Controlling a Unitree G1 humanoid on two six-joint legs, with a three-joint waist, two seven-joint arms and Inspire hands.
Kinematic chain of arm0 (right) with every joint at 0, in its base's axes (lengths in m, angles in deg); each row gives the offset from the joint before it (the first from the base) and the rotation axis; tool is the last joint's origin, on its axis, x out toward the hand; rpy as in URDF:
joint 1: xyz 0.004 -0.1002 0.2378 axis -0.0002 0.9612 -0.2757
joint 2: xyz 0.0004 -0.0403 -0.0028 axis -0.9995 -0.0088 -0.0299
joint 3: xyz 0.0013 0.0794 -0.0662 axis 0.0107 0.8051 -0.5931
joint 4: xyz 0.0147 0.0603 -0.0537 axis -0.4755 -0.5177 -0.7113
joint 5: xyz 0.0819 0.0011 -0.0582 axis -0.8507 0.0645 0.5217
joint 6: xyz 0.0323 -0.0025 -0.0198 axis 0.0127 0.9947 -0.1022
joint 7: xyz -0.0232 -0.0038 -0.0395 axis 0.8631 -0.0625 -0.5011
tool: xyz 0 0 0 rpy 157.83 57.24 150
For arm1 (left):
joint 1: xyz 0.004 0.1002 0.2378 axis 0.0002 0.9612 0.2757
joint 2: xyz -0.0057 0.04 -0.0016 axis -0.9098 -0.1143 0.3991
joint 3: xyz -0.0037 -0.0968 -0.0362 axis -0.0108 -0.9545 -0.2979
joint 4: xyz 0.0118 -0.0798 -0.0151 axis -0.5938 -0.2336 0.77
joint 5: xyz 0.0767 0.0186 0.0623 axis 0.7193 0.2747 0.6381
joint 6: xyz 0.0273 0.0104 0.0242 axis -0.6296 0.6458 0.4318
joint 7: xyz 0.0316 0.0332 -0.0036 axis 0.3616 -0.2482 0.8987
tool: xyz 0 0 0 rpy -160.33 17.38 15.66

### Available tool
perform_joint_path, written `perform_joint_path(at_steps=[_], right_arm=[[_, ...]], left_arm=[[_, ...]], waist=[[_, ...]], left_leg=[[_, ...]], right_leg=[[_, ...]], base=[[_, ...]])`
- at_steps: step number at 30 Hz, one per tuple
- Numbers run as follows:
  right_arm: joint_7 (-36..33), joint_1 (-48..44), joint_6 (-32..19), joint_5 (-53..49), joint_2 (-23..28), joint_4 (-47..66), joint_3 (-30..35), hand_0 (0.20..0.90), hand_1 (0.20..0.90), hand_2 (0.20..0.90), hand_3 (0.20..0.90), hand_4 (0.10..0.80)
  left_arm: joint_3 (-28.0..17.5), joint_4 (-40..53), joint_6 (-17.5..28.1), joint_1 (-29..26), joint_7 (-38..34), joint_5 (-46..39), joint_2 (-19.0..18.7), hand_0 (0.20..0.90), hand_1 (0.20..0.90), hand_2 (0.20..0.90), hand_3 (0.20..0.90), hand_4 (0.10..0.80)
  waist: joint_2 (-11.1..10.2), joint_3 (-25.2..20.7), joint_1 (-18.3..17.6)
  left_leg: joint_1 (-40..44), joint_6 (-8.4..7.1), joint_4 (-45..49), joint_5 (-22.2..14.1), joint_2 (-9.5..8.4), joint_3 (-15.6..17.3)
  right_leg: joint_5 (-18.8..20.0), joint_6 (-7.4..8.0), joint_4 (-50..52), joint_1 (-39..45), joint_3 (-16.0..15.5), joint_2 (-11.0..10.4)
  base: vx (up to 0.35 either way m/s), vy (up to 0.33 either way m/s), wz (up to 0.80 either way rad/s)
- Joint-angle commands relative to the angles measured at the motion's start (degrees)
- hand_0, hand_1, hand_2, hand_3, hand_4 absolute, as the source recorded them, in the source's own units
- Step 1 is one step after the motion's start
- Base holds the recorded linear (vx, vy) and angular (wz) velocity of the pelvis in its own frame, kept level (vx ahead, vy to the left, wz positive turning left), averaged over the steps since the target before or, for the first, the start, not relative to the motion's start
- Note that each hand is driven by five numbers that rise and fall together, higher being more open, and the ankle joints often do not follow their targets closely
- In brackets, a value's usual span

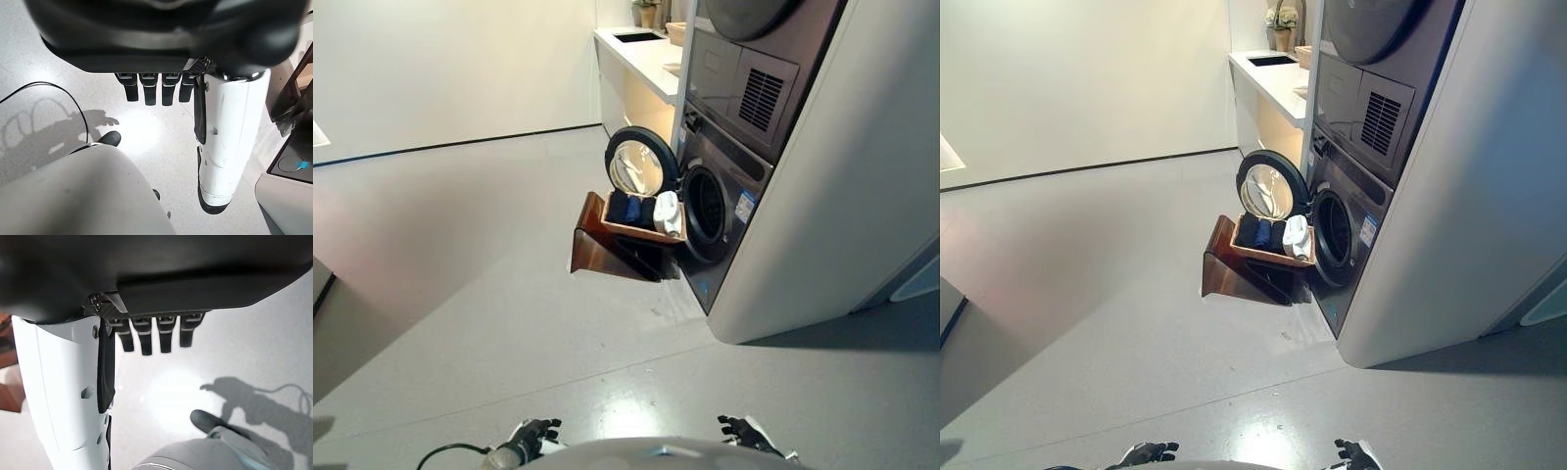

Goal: Pick up the clothes and place them into the washing machine

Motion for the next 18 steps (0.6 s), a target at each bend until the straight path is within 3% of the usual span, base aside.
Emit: perform_joint_path(at_steps=[1, 11, 18], right_arm=[[-0.22, -1.04, -1.04, 0.39, 0.03, -2.68, -1.76, 0.9, 0.9, 0.9, 0.9, 0.8], [-0.14, -0.89, -0.55, 0.41, 0.01, -3.03, -1.4, 0.9, 0.9, 0.9, 0.9, 0.8], [-0.47, -0.8, 0.22, -0.06, -0.16, -4.88, -0.19, 0.9, 0.9, 0.9, 0.9, 0.8]], left_arm=[[-2.4, -1.49, 2.47, -2.18, 0.58, -0.85, 0.33, 0.9, 0.9, 0.9, 0.9, 0.8], [-3.61, -1.98, 1.87, -1.88, 0.68, -1.84, 0.42, 0.9, 0.9, 0.9, 0.9, 0.8], [-4.54, -2.74, 0.96, -2.0, 0.54, -2.04, 0.65, 0.9, 0.9, 0.9, 0.9, 0.8]], waist=[[-2.8, -0.61, -0.94], [-2.72, -0.33, -1.04], [-2.84, -0.04, -1.24]], left_leg=[[-0.2, -1.99, -0.48, -3.1, -2.69, -0.91], [-0.18, -1.93, -0.25, -3.2, -2.49, -0.77], [-0.1, -2.41, 0.08, -3.11, -1.29, -0.42]], right_leg=[[6.82, 2.75, -8.08, -0.22, -0.09, -1.24], [6.54, 2.56, -7.82, -0.27, 0.22, -0.91], [5.77, 1.89, -7.61, -0.4, 0.46, 0.22]], base=[[0.0, 0.0, 0.0], [0.0, -0.007, 0.0], [0.011, -0.07, -0.05]])
